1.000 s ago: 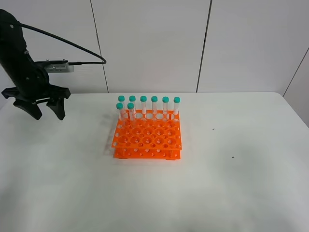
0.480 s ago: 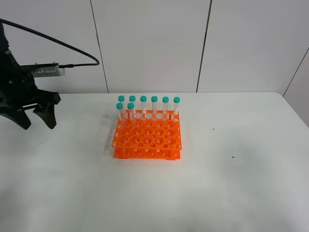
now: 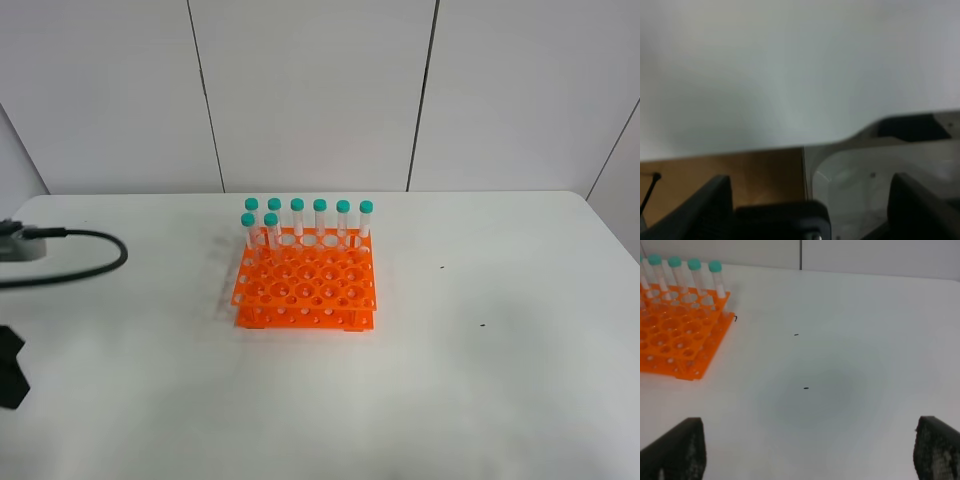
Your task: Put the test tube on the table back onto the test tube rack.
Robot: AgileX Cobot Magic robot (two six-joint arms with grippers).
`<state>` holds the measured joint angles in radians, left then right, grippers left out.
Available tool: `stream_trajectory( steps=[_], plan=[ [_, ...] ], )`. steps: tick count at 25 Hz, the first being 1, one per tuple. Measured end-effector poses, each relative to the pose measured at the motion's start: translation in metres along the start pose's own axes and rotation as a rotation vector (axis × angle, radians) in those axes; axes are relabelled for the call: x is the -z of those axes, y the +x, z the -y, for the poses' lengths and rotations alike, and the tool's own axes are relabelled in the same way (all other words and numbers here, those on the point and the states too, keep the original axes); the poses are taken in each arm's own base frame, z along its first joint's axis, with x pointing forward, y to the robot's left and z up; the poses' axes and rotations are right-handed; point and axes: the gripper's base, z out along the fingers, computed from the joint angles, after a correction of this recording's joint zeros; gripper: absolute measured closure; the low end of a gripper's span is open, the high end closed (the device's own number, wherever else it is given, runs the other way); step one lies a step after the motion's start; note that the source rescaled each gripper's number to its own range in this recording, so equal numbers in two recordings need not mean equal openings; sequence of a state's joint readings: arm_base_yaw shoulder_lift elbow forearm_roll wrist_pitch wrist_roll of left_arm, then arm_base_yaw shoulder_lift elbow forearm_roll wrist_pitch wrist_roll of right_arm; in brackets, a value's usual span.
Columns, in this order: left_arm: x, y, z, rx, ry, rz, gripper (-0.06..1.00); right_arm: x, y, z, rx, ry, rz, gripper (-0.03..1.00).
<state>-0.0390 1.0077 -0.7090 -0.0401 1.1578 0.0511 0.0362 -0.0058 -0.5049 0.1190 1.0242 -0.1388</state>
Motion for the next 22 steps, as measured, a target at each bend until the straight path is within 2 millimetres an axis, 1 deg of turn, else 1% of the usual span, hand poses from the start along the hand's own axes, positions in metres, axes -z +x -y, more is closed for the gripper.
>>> stream_trajectory(
  steps=[5, 7, 11, 22],
  plan=[
    [-0.013, 0.046, 0.0, -0.006, -0.007, 0.166, 0.06, 0.0, 0.0, 0.0, 0.0, 0.0, 0.0, 0.06],
    [-0.013, 0.06, 0.001, -0.011, -0.008, 0.231, 0.06, 0.0, 0.0, 0.0, 0.0, 0.0, 0.0, 0.06],
    [-0.002, 0.077, 0.002, -0.022, -0.014, 0.392, 0.06, 0.0, 0.0, 0.0, 0.0, 0.0, 0.0, 0.06],
    [0.01, 0.113, 0.003, -0.035, -0.027, 0.658, 0.06, 0.0, 0.0, 0.0, 0.0, 0.0, 0.0, 0.06]
  ],
)
